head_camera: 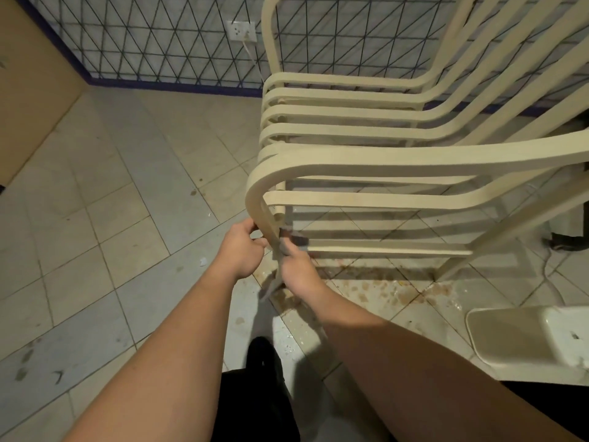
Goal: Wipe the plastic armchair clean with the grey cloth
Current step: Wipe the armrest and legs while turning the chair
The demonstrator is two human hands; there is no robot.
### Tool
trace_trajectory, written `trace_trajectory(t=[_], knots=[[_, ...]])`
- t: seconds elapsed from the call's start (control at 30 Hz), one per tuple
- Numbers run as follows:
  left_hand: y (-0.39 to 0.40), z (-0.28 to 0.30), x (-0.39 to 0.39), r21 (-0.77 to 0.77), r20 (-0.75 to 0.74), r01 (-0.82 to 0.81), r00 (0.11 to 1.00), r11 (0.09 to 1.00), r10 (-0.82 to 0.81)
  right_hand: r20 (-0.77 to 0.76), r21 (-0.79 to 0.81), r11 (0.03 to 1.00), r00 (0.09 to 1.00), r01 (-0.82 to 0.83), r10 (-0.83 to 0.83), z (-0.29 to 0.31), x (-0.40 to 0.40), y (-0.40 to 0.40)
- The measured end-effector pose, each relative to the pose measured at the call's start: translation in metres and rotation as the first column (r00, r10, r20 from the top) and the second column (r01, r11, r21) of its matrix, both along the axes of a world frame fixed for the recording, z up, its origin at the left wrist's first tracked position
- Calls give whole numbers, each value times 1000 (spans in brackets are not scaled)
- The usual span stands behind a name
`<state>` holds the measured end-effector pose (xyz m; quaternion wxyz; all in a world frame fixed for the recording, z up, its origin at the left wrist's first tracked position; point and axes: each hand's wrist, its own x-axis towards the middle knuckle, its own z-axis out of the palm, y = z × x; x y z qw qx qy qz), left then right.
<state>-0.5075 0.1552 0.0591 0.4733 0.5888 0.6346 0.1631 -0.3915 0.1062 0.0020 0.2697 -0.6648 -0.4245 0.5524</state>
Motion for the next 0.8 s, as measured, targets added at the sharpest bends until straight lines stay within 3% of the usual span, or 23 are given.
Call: trace_trajectory(t=[0.07, 0.13, 0.2, 0.3, 0.4, 0.47, 0.57, 0.6, 0.7, 0.8], knots=[[-1, 4, -2, -40, 18, 38, 999, 998, -38, -152, -3, 988, 976, 155, -154, 13, -2, -2], [-1, 5, -5, -67, 48, 57, 997, 996, -54, -221, 97, 976, 960, 194, -169, 29, -2, -6], [0, 5, -8, -73, 51, 63, 997, 995, -59, -244, 160, 972, 961, 174, -132, 42, -2, -8], [-4, 13, -9, -35, 8, 87, 996, 996, -87, -199, 107, 985, 973, 137, -114, 52, 0, -8], [-5, 28, -6, 86, -2, 29, 1000, 996, -29, -266, 102, 976, 951, 192, -160, 80, -1, -6], [-8, 40, -3, 193, 70, -47, 997, 980, 34, -484, 42, 926, 819, 375, -309, 106, -4, -5], [-12, 60, -2, 254, 213, -131, 974, 958, 76, -813, -217, 833, 377, 510, -443, 131, 0, 2], [-13, 67, -2, 269, 238, -148, 968, 952, 84, -850, -254, 826, 293, 503, -439, 137, 5, 2], [-16, 95, 4, 379, 217, -207, 967, 902, 131, -889, -314, 833, 168, 457, -427, 155, 21, -7], [-20, 129, 21, 571, 92, -80, 995, 817, 34, -893, -367, 813, 75, 452, -444, 174, 37, -22]])
